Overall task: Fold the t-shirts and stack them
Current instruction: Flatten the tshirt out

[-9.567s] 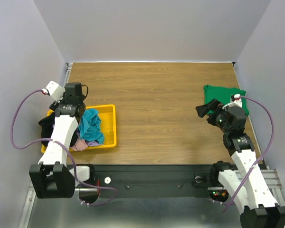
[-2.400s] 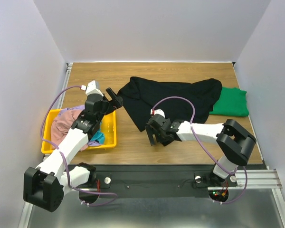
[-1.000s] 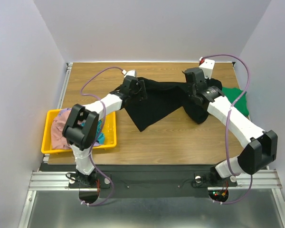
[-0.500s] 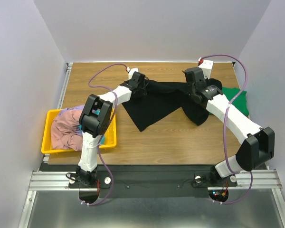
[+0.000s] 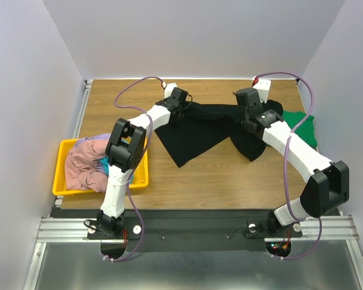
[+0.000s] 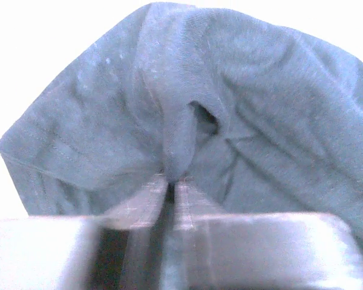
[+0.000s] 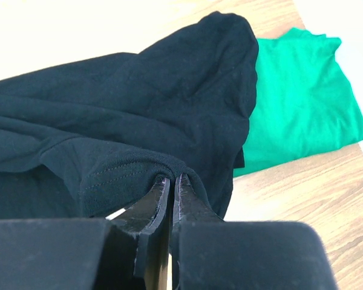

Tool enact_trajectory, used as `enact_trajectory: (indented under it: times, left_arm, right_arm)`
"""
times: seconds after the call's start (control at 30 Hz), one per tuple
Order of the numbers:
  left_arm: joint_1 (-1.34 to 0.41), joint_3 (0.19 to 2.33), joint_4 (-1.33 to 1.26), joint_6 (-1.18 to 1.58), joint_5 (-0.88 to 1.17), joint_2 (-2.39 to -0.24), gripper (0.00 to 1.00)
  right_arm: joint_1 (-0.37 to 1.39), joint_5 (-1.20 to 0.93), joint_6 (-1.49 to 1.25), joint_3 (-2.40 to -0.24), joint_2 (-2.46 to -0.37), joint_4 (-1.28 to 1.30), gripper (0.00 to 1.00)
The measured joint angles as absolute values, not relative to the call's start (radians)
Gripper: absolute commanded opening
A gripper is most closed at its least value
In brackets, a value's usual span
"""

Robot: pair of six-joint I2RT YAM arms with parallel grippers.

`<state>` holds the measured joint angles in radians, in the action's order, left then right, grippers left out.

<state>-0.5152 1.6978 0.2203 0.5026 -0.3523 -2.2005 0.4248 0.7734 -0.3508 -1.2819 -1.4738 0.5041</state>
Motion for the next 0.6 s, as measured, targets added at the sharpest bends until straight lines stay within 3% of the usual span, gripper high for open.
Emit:
enact_trajectory:
  times: [0.3,0.43,0.6]
  left_arm:
    - [-0.515,1.634,0.251,0.496,-0.387,-2.154,0.0]
    - [-0.515,1.483,0.266,0.49,-0.408,-1.98,0.0]
    - [-0.517,1.369,0.261,0.472,-0.437,-1.611,0.0]
  right_arm:
    - [0.422,0.782,-0.35,-1.276,-1.468,0.504,0.0]
    - [0.414,0.821,-0.336,-1.278,-1.439,0.506,0.0]
    - [0.41,0.868,-0.299,-1.31,-1.343,0.512,0.0]
